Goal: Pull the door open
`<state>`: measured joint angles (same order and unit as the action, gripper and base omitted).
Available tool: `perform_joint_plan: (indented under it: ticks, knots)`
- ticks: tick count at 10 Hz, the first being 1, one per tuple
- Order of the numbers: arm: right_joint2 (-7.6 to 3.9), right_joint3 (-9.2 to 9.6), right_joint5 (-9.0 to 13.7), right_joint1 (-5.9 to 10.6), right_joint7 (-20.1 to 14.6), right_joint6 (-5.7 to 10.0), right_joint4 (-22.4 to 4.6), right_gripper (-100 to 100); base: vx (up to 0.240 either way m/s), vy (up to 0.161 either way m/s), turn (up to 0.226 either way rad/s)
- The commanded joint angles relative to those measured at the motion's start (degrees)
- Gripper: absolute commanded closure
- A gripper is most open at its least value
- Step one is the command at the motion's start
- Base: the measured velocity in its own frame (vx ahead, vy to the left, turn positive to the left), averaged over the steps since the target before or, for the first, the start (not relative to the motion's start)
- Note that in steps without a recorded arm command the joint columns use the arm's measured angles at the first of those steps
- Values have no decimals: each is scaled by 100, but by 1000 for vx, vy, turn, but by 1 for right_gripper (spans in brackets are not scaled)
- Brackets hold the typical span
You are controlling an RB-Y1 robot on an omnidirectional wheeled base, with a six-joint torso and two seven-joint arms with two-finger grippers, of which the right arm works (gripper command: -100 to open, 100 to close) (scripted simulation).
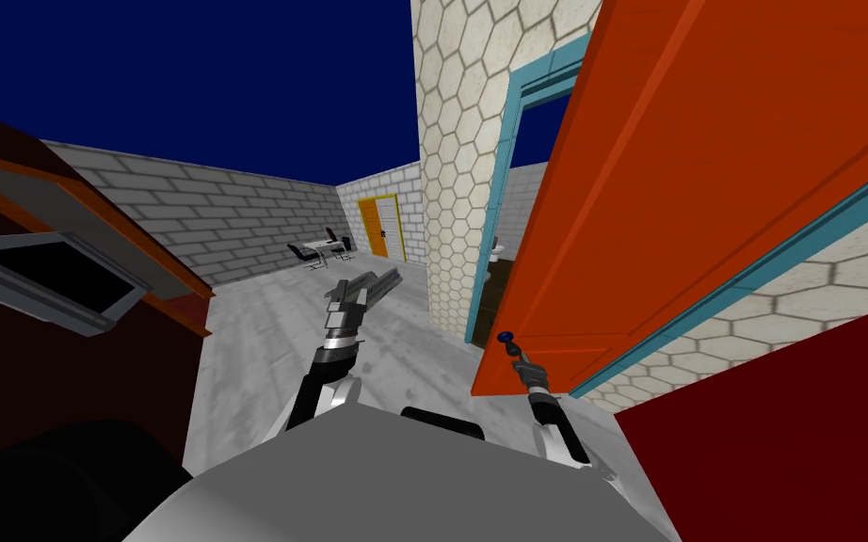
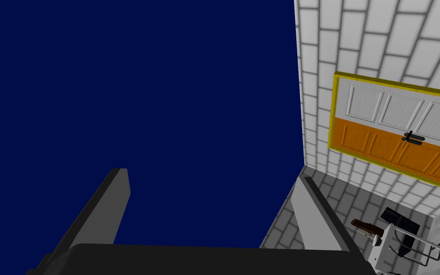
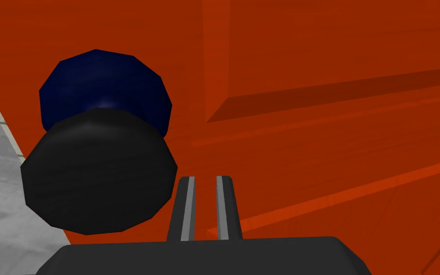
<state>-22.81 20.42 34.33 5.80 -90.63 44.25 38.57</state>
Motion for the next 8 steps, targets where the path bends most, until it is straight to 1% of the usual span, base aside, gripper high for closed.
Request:
perform_joint_plan:
  ticks: [1, 2, 3, 8]
  knots:
    - [53, 41, -25, -23, 38, 17, 182, -100, 7, -1, 10]
    - [-14, -6, 3, -56, 25, -30, 95, -100, 14, -21, -30]
    - [-14, -6, 3, -56, 25, -30, 95, 100, 10, -13, 8]
    - [-14, -6, 3, -56, 25, -30, 95, 100, -2, 2, 0]
